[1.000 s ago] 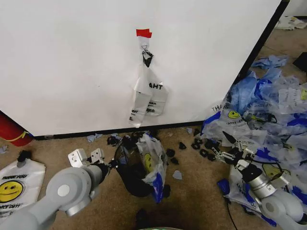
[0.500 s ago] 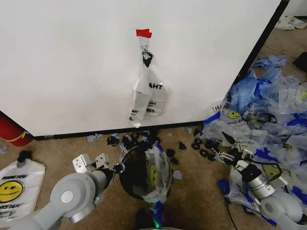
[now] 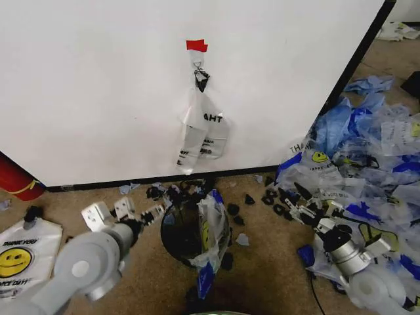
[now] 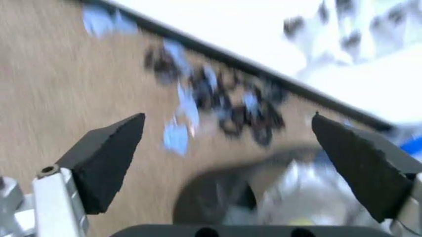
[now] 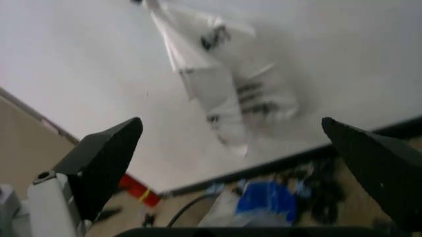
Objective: Pick up the garbage bag from the wall and place it over the trash bin.
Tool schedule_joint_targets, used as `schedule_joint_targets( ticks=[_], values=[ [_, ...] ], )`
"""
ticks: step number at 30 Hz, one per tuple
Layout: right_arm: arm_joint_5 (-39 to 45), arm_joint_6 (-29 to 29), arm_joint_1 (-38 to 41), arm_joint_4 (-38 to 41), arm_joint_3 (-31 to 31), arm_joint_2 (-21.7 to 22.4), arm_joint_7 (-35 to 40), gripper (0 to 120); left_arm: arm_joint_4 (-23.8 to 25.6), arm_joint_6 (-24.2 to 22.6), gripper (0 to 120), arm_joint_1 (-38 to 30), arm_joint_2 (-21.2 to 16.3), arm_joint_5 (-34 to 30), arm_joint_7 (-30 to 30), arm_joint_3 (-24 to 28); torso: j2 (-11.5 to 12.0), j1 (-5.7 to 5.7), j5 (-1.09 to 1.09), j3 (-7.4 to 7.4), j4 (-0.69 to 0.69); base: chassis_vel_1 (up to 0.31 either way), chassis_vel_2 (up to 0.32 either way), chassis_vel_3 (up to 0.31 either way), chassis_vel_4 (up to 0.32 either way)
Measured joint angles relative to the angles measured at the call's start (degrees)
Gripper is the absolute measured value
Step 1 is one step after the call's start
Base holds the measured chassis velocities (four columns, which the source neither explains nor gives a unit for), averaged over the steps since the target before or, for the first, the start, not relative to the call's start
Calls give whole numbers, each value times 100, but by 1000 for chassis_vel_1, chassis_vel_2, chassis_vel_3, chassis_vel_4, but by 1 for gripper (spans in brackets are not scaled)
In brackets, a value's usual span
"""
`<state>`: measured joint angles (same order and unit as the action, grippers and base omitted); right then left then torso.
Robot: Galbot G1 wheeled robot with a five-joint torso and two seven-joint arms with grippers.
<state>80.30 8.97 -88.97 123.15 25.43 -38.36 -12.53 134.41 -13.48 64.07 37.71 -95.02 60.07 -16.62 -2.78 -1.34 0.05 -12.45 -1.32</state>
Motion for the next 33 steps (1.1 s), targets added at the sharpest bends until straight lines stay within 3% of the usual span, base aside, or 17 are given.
schedule_joint_targets(
  ticks=[3,5,13,21,29,33],
  values=[
    [174,-301,59,302,-115,227,605,100,-113,4,100,-84,-101,112,-142,-23,0,0,6,-1,-5,0,0,0,0],
    [406,-665,213,680,-313,464,1322,100,-196,26,100,-98,-191,239,-374,-97,0,0,-1,0,-3,0,0,0,0],
    [193,-1305,473,947,-1151,977,2325,100,-452,104,100,-361,-235,550,-815,119,0,0,-2,0,-4,0,0,0,0],
    [-134,-1558,927,652,-1950,908,2725,100,-778,97,100,-456,-228,670,-866,287,0,0,0,0,-4,0,0,0,0],
    [-1,-1621,2324,463,-3340,588,3561,100,-848,96,100,-207,-158,883,-894,303,0,0,1,0,-1,0,0,0,0],
    [88,-1688,2703,390,-3638,487,3778,100,-838,103,100,-123,-163,921,-897,284,0,0,1,-1,-2,0,0,0,0]
  ],
)
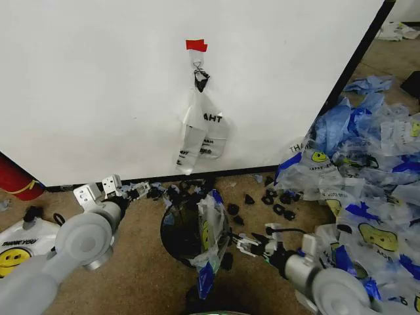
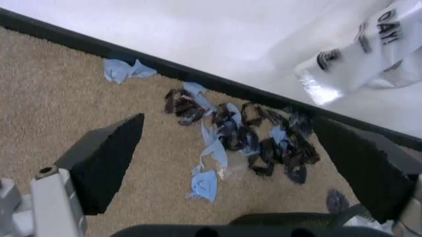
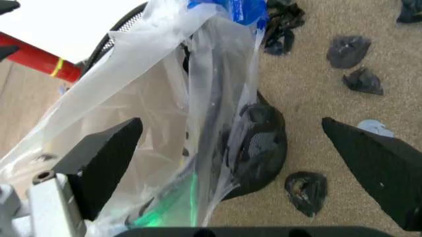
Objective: Pick up the garbage bag from the wall and place it over the trash bin.
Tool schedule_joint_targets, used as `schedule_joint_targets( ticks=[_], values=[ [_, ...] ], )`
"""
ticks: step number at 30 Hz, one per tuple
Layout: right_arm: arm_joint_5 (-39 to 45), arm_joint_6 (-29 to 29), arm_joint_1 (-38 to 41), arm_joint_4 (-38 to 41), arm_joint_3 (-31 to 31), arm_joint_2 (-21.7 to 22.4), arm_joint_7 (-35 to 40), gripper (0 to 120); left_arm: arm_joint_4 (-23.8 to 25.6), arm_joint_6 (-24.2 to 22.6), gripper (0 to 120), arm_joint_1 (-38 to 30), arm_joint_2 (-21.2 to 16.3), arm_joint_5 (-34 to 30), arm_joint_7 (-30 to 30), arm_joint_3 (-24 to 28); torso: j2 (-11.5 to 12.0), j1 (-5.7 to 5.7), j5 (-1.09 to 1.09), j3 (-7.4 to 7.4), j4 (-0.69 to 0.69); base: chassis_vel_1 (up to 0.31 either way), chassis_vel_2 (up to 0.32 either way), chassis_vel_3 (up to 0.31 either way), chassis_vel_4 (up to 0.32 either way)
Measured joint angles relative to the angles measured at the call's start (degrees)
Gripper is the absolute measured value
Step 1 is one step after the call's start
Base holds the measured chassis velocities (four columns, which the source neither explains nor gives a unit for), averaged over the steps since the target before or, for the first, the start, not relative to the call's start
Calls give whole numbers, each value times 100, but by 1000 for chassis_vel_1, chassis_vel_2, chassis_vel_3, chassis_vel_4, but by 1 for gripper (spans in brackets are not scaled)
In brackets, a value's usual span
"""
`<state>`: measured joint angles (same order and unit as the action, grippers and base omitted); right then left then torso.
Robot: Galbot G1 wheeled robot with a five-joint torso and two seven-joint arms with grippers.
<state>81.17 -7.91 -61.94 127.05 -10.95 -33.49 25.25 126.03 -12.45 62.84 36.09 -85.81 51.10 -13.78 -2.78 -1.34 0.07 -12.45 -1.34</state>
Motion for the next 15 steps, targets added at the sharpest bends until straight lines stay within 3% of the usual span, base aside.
schedule_joint_targets(
  ticks=[15],
  values=[
    [150,-472,1182,-532,-1005,-670,905,100,31,34,100,157,-32,127,-52,-4,0,0,-1,0,-2,0,0,0,0]
  ],
)
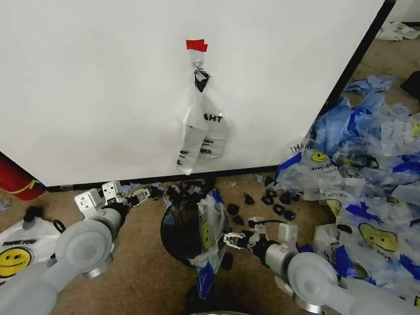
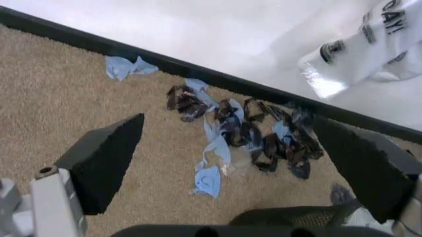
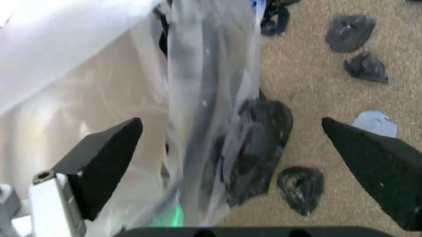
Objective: Pick up the garbage bag from the wall and place it over the trash bin.
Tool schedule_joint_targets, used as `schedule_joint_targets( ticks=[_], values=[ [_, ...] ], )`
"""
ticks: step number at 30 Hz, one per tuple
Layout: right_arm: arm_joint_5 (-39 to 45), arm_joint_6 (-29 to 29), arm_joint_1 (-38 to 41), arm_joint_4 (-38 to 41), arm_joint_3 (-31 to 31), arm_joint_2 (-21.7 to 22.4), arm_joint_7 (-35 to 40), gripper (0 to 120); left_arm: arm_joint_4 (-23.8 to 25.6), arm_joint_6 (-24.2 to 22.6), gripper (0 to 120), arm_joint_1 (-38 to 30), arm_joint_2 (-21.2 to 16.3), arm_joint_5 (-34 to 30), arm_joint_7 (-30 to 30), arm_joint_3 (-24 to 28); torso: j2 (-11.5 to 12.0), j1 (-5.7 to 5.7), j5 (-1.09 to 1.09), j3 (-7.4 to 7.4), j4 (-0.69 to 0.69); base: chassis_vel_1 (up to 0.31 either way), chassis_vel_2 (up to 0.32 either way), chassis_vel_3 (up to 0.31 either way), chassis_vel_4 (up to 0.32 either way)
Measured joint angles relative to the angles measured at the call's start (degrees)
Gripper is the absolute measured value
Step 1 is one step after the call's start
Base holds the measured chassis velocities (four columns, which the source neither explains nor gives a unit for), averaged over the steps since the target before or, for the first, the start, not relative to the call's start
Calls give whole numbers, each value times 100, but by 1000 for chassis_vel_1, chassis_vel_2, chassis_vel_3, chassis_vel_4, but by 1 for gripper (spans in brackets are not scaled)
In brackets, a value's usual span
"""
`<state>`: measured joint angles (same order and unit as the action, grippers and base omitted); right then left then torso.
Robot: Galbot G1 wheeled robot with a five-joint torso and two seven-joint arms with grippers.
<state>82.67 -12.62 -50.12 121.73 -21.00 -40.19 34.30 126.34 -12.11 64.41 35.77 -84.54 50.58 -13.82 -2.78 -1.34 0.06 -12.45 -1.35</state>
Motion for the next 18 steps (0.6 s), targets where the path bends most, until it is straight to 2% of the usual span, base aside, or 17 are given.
schedule_joint_targets(
  ticks=[8,12,14,18],
  values=[
    [17,-121,425,-207,-328,-322,582,99,-61,9,100,24,2,92,-82,42,0,0,0,0,0,0,0,0,0],
    [4,-183,593,-227,-529,-386,823,84,-130,13,100,-25,22,137,-101,106,0,0,0,0,0,0,0,0,0],
    [0,-188,612,-233,-548,-393,843,82,-137,13,100,-34,22,141,-104,113,0,0,0,1,0,0,0,0,0],
    [-42,-199,647,-301,-628,-416,893,63,-172,19,100,-97,19,174,-128,147,0,0,0,1,0,0,0,0,0]
  ],
)
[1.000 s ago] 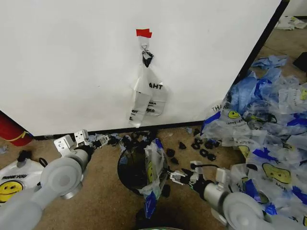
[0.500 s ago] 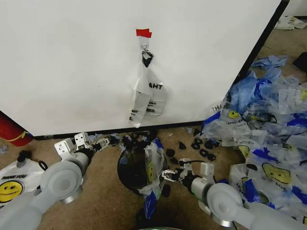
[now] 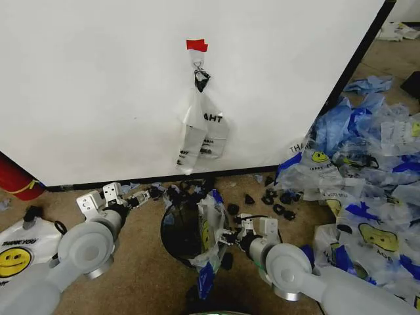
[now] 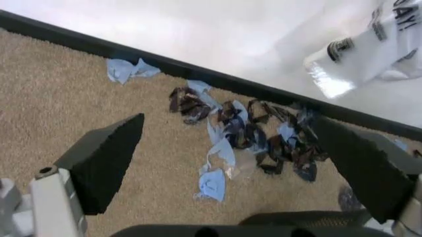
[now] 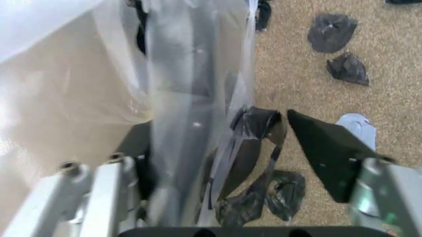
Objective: Pick up the garbage bag from the wall and place it over the trash bin.
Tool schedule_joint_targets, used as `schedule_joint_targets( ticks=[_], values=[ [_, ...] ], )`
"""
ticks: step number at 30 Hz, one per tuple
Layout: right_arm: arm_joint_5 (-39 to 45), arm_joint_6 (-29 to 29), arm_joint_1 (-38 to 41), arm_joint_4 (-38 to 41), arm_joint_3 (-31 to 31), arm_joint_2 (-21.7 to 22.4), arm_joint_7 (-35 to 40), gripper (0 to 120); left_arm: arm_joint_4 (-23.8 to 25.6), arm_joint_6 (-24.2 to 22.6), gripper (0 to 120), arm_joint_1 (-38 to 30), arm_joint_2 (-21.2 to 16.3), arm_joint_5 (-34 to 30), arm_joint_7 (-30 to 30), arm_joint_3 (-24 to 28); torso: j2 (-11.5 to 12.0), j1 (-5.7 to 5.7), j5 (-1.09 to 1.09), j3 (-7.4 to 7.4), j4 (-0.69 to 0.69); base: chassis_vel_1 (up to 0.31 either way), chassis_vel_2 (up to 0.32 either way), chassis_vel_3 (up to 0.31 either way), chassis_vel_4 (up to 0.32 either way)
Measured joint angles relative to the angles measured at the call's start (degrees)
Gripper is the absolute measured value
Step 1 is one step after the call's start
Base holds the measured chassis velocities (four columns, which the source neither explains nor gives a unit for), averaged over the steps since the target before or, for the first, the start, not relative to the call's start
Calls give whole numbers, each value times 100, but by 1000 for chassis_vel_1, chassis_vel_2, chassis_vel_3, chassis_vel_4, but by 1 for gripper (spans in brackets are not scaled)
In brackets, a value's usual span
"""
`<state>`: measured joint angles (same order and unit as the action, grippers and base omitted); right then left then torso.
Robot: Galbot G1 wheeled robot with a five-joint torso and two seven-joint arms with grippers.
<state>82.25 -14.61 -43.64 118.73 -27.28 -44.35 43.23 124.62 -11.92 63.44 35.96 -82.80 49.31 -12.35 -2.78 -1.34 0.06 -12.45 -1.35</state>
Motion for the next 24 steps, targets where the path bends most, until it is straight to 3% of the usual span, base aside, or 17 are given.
schedule_joint_targets(
  ticks=[18,24],
  values=[
    [-193,90,-493,106,332,233,-128,0,67,21,100,148,81,207,-49,29,0,0,0,0,0,0,0,0,0],
    [-321,156,-673,92,549,375,-479,0,67,31,100,114,72,277,-72,30,0,0,0,0,-1,0,0,0,0]
  ],
)
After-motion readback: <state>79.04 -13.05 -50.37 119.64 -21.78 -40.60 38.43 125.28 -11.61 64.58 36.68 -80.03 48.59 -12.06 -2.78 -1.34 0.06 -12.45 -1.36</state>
